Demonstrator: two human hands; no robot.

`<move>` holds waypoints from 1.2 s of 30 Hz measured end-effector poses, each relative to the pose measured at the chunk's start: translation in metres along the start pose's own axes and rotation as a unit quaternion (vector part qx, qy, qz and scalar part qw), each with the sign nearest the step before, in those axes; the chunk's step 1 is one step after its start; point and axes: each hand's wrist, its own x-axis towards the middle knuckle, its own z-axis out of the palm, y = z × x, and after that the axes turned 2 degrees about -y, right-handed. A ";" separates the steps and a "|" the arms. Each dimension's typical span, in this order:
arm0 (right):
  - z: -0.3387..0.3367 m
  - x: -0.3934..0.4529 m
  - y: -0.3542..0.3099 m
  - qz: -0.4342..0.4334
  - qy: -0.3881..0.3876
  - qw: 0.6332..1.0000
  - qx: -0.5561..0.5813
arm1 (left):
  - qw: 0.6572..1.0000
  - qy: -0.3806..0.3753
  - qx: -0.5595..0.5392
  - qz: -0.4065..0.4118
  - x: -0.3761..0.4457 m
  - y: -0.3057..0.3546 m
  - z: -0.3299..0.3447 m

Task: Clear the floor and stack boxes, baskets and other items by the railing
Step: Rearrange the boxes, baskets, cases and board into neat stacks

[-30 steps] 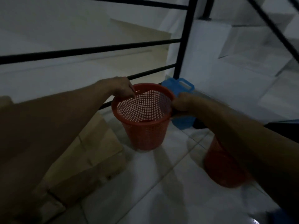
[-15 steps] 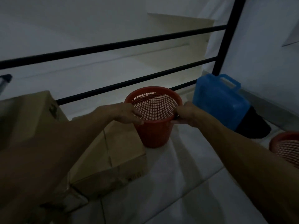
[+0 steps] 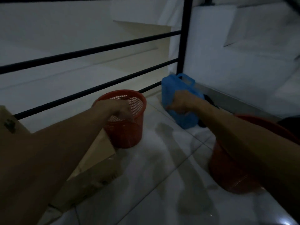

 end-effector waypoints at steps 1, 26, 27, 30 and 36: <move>-0.007 -0.005 0.013 0.012 0.014 1.000 -0.026 | 0.999 0.031 0.009 0.018 0.003 0.008 0.003; -0.034 -0.142 0.178 0.241 0.033 0.958 -0.153 | 0.869 -0.164 -0.441 0.153 -0.040 0.261 0.064; -0.035 -0.145 0.185 0.255 0.038 0.954 -0.155 | 0.861 -0.162 -0.453 0.164 -0.039 0.262 0.065; -0.037 -0.150 0.196 0.267 0.081 0.949 -0.148 | 0.853 -0.140 -0.475 0.165 -0.031 0.252 0.058; -0.050 -0.138 0.171 0.290 0.120 0.949 0.013 | 0.839 -0.021 -0.530 0.119 -0.015 0.177 0.024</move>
